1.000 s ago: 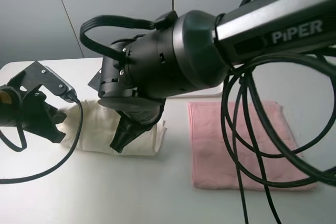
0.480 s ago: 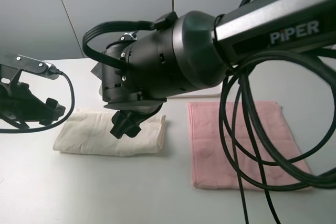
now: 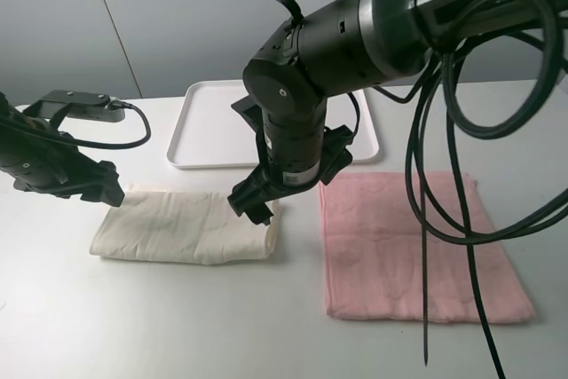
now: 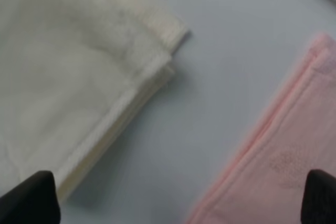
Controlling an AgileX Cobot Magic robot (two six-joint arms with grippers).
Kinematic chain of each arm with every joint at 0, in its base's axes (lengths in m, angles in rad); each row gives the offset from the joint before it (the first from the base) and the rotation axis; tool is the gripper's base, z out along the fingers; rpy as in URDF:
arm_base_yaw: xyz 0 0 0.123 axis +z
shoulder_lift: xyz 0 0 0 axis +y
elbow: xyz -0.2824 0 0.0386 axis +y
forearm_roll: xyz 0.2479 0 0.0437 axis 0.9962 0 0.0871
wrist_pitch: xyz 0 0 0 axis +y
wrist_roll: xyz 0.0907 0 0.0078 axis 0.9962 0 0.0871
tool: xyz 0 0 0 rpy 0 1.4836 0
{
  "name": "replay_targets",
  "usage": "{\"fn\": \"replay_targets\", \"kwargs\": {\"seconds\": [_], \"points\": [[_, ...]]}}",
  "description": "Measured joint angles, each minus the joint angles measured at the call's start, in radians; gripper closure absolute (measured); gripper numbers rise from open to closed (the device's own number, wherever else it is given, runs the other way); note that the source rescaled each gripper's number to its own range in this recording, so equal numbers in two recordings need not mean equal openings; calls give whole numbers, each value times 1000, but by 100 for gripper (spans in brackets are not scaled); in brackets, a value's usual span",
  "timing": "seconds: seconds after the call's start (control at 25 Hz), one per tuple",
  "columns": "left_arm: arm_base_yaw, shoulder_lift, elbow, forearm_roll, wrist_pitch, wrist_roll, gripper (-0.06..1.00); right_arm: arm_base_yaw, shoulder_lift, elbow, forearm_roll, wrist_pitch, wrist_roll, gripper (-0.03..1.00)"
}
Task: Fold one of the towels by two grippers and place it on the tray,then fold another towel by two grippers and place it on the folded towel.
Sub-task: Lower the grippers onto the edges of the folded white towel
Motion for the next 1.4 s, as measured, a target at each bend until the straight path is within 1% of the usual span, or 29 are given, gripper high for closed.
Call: {"fn": "replay_targets", "kwargs": {"seconds": [0.12, 0.2, 0.4, 0.56, 0.88, 1.04, 1.4], "points": [[0, 64, -33, 108, 73, -118, -4, 0, 0, 0, 18, 4, -32, -3], [0, 91, -48, 163, 98, -169, -4, 0, 0, 0, 28, 4, -46, -3], [0, 113, -57, 243, 109, -247, -4, 0, 0, 0, 66, 4, -103, -3], [0, 140, -57, 252, 105, -258, -4, 0, 0, 0, 105, -8, -129, -3], [0, 151, -60, 256, 67, -259, -4, 0, 0, 0, 111, -21, -149, -3], [0, 160, -60, 256, 51, -259, -4, 0, 0, 0, 131, -22, -155, -3], [0, 203, -68, 256, 46, -257, -4, 0, 0, 0, 136, -24, -192, -3]]}}
